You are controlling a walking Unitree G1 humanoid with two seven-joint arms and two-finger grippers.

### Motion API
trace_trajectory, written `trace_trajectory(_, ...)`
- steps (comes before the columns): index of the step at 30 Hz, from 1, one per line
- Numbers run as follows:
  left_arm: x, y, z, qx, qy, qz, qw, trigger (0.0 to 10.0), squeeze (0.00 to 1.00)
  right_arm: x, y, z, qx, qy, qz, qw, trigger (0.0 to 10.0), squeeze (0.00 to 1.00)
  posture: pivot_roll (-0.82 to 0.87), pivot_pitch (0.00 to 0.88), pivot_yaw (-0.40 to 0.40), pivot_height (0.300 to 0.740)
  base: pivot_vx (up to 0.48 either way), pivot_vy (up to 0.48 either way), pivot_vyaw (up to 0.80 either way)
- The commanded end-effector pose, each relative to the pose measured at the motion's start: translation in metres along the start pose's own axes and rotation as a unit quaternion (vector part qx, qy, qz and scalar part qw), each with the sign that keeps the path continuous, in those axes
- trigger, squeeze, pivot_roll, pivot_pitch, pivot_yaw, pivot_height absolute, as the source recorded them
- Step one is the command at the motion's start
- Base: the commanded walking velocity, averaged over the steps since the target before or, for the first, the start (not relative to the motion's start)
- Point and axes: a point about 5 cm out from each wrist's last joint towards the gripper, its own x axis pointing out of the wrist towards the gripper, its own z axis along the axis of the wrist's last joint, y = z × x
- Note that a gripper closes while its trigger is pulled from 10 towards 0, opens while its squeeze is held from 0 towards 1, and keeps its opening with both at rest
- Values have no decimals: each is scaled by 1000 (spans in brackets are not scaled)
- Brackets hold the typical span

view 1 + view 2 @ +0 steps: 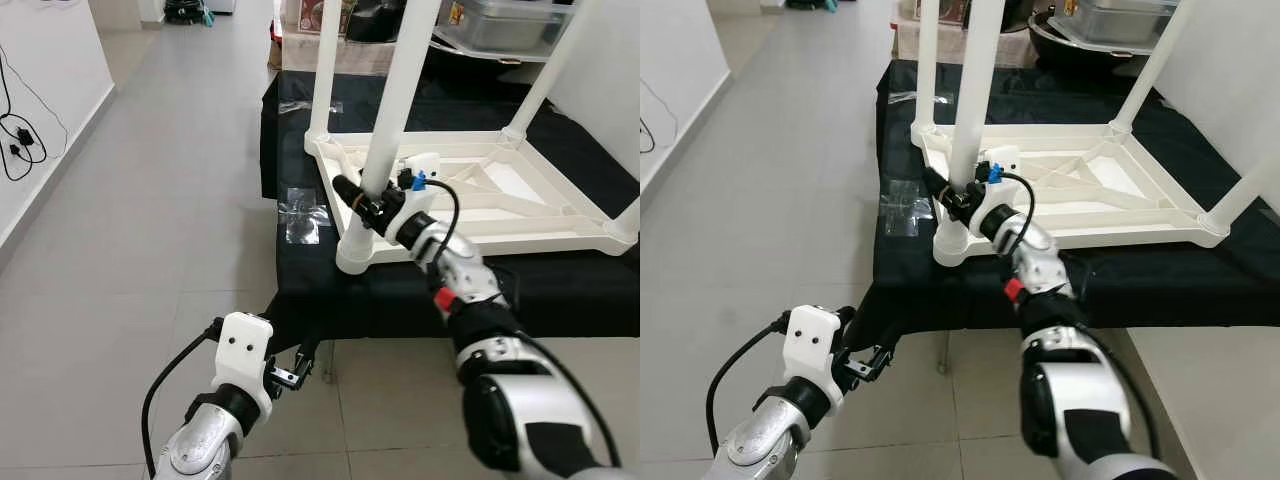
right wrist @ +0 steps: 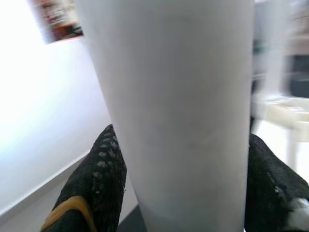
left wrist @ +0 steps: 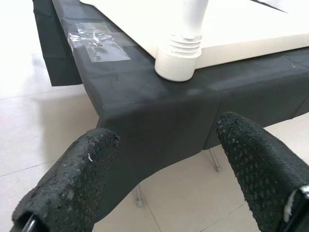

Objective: Building children table

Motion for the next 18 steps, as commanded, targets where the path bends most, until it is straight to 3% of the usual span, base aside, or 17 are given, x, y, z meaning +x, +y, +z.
trace_trajectory(1, 0, -1, -3, -4, 6, 2, 1000, 10000, 0, 7, 14, -10, 19, 30, 80, 996, 10000, 0, 85, 108, -101, 740, 0, 0, 0)
trace_trajectory(4, 0, -1, -3, -5, 6, 2, 1000, 10000, 0, 15, 25, -12, 25, 49, 141, 989, 10000, 0, 89, 109, -103, 740, 0, 0, 0)
trace_trajectory(8, -1, -1, -3, -5, 7, 2, 1000, 10000, 0, 20, 28, -12, 12, 52, 139, 989, 10000, 0, 90, 112, -102, 740, 0, 0, 0)
trace_trajectory(9, 0, -1, -3, -5, 7, 3, 1000, 10000, 0, 23, 28, -11, 14, 51, 127, 991, 7098, 0, 94, 110, -105, 740, 0, 0, 0)
trace_trajectory(10, 0, -1, -3, -5, 7, 3, 1000, 10000, 0, 27, 27, -11, 5, 48, 97, 994, 0, 0, 94, 112, -107, 740, 0, 0, 0)
trace_trajectory(13, 0, 0, -4, -4, 7, 4, 1000, 10000, 0, 33, 19, -8, -27, 43, -3, 999, 0, 0, 92, 110, -105, 740, 0, 0, 0)
trace_trajectory(14, 0, 0, -4, -4, 7, 4, 1000, 10000, 0, 33, 19, -8, -27, 43, -3, 999, 0, 0, 92, 110, -105, 740, 0, 0, 0)
trace_trajectory(17, 0, -1, -4, -3, 7, 3, 1000, 10000, 0, 27, 0, -3, -28, 34, -137, 990, 0, 0, 89, 109, -102, 740, 0, 0, 0)
trace_trajectory(18, 0, -1, -4, -3, 7, 3, 1000, 10000, 0, 27, 0, -3, -28, 34, -137, 990, 0, 0, 89, 109, -102, 740, 0, 0, 0)
